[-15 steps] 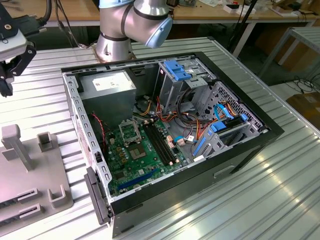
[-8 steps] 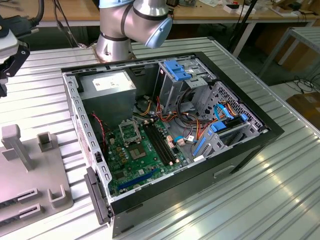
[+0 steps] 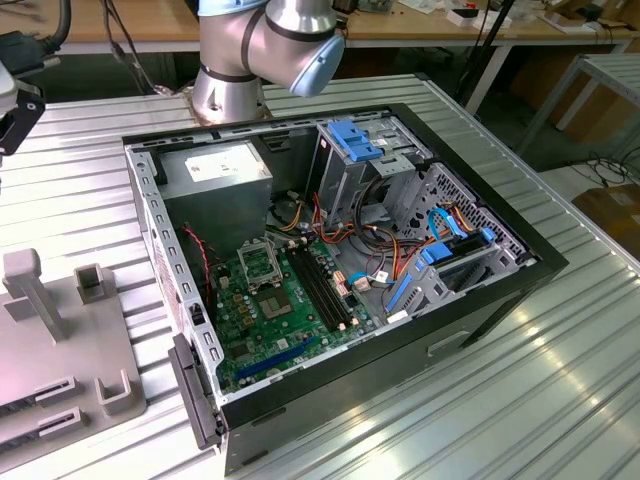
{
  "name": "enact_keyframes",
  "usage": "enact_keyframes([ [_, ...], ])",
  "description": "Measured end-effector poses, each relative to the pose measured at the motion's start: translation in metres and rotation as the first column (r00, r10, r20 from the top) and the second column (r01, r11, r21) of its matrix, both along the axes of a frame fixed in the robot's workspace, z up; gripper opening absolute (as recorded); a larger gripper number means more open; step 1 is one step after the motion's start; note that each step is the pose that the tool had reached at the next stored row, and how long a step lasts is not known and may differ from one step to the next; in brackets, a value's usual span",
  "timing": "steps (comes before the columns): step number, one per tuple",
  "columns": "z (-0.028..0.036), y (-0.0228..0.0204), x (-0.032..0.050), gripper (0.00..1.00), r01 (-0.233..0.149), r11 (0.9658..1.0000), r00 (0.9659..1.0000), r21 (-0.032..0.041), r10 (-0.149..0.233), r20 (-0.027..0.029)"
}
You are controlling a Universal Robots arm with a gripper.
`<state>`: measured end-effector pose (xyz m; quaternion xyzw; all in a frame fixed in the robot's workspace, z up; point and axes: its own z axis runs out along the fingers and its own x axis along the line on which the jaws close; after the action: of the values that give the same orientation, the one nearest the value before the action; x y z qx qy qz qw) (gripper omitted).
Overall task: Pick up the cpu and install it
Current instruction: 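Reach for the cpu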
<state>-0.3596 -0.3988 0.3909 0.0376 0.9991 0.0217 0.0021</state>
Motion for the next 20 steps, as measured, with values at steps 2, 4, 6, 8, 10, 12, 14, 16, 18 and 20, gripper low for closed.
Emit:
enact_keyframes([
  [2,0.0,0.0,-0.0026,0.11,0.0,1.0,1.0,0.0,0.0,-0.0003],
  [4,-0.0001,0.0,-0.0045,0.11,0.0,1.0,1.0,0.0001,0.0,-0.0005],
  [6,-0.0001,0.0,-0.0065,0.11,0.0,1.0,1.0,0.0,0.0,-0.0008],
  [8,-0.0001,0.0,-0.0086,0.11,0.0,1.0,1.0,0.0,0.0,-0.0011],
  [10,-0.0002,0.0,-0.0109,0.11,0.0,1.0,1.0,0.0,0.0,-0.0014],
  [12,-0.0001,-0.0001,-0.0124,0.11,0.0,1.0,1.0,0.0,0.0,-0.0015],
  [14,-0.0001,-0.0006,-0.0125,0.11,0.0,1.0,1.0,0.0,0.0,-0.0016],
  [16,-0.0001,-0.001,-0.0125,0.11,0.0,1.0,1.0,0.0001,0.0,-0.0015],
  [18,-0.0002,-0.0011,-0.0125,0.11,0.0,1.0,1.0,0.0,0.0,-0.0015],
  [20,-0.0002,-0.0012,-0.012,0.11,0.0,1.0,1.0,0.0,0.0,-0.0014],
])
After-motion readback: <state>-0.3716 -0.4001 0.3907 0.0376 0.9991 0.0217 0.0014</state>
